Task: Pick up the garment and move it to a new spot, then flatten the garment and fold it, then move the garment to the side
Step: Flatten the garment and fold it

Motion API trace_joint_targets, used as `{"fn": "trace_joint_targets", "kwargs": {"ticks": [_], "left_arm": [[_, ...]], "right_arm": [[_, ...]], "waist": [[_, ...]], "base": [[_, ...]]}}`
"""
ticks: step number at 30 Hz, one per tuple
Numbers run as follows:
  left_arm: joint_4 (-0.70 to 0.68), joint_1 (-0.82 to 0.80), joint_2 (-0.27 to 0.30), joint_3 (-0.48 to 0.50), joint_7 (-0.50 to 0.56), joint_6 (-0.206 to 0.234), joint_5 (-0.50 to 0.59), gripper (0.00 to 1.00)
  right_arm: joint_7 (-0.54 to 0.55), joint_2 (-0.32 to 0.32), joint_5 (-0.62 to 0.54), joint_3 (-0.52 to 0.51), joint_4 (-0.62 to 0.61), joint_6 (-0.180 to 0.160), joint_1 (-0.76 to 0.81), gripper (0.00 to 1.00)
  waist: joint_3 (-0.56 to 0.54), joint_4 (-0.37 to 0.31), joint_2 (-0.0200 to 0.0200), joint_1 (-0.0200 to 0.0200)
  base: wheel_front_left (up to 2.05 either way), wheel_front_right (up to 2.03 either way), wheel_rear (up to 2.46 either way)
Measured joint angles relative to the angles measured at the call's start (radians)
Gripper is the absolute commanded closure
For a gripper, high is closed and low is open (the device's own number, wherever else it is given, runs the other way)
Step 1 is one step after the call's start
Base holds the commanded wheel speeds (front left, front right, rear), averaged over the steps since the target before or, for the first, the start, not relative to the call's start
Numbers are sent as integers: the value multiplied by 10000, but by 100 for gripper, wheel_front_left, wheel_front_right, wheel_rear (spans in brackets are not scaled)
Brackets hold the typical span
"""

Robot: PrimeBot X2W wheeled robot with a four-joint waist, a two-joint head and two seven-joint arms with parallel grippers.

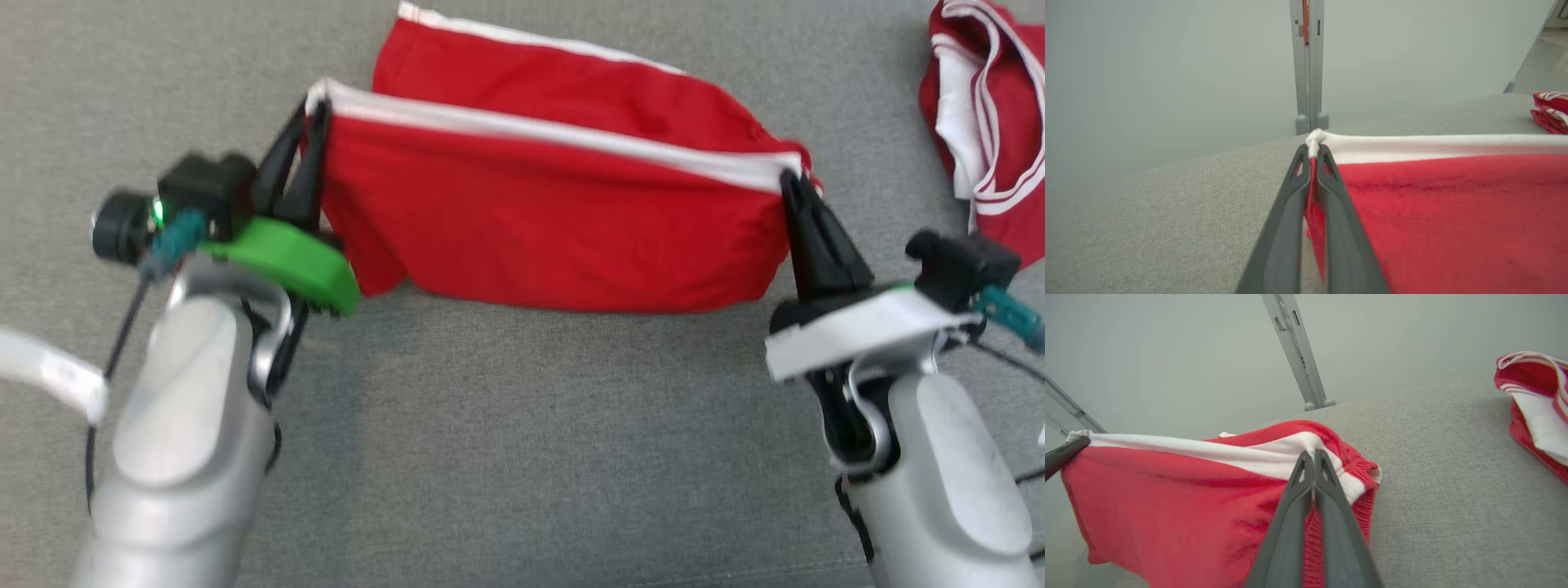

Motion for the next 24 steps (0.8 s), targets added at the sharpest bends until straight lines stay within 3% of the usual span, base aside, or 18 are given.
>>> {"fn": "trace_joint_targets", "kwargs": {"ticks": [8,17,18,19,20,21,24], "left_arm": [[3438,-3533,286,-830,-242,-157,79,100],[6311,-5576,591,-1873,-934,-163,-253,100],[6543,-5698,635,-1958,-1020,-163,-366,100],[6727,-5786,650,-2023,-1076,-163,-466,64],[6903,-5860,654,-2096,-1112,-163,-648,11],[7074,-5913,656,-2165,-1177,-163,-777,0],[7375,-5949,700,-2176,-1346,-157,-1292,0]], "right_arm": [[4,-13,332,90,1705,0,-2512,100],[-780,73,708,976,3162,0,-3876,100],[-911,81,767,1101,3269,0,-3968,87],[-1034,82,832,1200,3310,0,-4023,57],[-1183,81,899,1342,3319,0,-4059,1],[-1302,8,851,1553,3325,-2,-4088,0],[-1639,-380,541,2029,3193,-6,-4082,0]], "waist": [[1270,-374,0,0],[1999,-1226,0,0],[2053,-1325,0,0],[2093,-1401,0,0],[2138,-1483,0,1],[2180,-1556,0,0],[2239,-1682,0,0]], "base": [[0,0,0],[0,0,0],[0,0,0],[0,0,0],[0,0,0],[0,0,0],[0,0,0]]}}
